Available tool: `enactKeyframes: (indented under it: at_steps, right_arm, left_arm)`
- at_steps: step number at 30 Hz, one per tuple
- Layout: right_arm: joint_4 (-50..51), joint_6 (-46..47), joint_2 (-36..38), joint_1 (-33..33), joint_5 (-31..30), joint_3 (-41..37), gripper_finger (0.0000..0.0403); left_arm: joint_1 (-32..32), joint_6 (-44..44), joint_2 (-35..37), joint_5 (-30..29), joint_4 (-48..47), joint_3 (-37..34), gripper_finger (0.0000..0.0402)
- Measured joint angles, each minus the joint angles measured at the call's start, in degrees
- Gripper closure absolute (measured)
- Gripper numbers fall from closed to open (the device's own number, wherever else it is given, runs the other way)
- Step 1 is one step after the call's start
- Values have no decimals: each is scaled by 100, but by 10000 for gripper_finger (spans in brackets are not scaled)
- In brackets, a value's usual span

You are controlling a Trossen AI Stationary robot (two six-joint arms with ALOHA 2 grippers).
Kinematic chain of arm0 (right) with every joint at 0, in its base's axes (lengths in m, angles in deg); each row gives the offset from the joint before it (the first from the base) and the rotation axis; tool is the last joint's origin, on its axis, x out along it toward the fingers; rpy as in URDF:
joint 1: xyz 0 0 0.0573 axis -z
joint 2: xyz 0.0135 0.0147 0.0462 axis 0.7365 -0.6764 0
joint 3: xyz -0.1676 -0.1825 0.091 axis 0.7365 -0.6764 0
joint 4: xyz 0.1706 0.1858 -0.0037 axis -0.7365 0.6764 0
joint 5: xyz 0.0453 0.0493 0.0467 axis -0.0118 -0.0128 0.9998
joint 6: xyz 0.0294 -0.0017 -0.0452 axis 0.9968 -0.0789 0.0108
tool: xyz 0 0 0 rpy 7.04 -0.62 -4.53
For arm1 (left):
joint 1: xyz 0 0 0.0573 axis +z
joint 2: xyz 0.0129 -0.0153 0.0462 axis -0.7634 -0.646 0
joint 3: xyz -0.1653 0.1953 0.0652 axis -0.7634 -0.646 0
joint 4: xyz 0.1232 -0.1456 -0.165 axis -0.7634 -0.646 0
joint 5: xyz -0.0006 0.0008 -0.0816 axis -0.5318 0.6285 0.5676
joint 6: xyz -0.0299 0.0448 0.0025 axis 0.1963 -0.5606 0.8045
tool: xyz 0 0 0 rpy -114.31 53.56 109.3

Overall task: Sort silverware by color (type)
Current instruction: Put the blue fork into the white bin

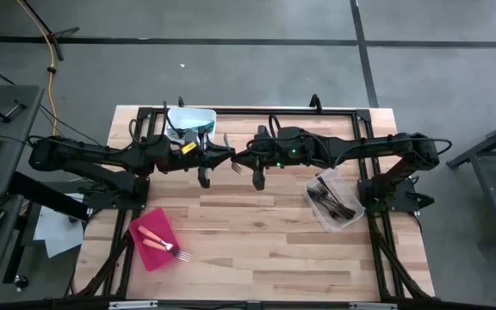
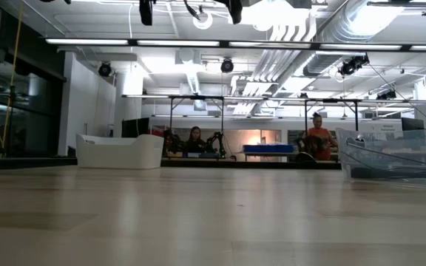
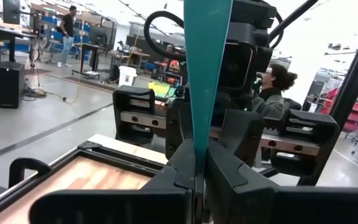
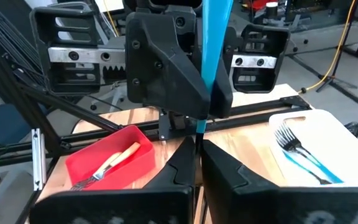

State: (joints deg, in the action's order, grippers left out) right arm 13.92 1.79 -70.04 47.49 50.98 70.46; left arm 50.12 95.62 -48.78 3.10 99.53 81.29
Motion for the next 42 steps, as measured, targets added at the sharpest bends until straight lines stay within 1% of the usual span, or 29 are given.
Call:
enactKeyframes:
  at_steps: [3,5,8,11,14,17,19,21,24,26,29,31,33,38,42]
  right_arm:
    - [94,123,0,26,1,1,387]
    - [197,256,0,66,21,0,373]
    - [276,450,19,120,55,0,337]
    - [447,389,145,145,46,-2,290]
    - [892,194,408,183,19,-4,250]
    - [1687,66,806,250,-8,-4,226]
    - [2317,50,1089,283,-86,-4,219]
    - [2914,47,1368,295,-275,-4,217]
    - [3682,78,1792,274,-570,-4,218]
    - [4062,148,2052,213,-825,-4,219]
    - [4340,248,2391,76,-1286,-4,219]
    - [4179,246,2626,-22,-1531,-122,219]
    - [3706,268,2925,-107,-1652,-570,219]
    - [2191,785,3758,-192,-1685,-2128,219]
    - [769,895,4173,-205,-1655,-2890,219]
  left_arm:
    - [0,8,-2,-26,-43,0,397]
    - [7,4,-2,-85,-73,0,398]
    - [9,2,62,-243,-279,0,398]
    - [11,-16,226,-284,-455,0,399]
    - [9,-176,560,-280,-759,3,400]
    - [7,-365,916,-245,-1275,6,400]
    - [7,-445,1159,-141,-1640,-4,400]
    - [7,-506,1357,34,-1799,-11,400]
    - [7,-541,1690,253,-1723,-238,400]
    - [5,-439,1930,262,-1679,-471,400]
    - [7,-267,2267,243,-1414,-855,400]
    - [7,-151,2447,238,-1183,-1060,401]
    - [4,-52,2596,162,-1136,-1173,401]
    - [4,42,2747,84,-1159,-1220,401]
    - [4,-5,2726,86,-1167,-1220,401]
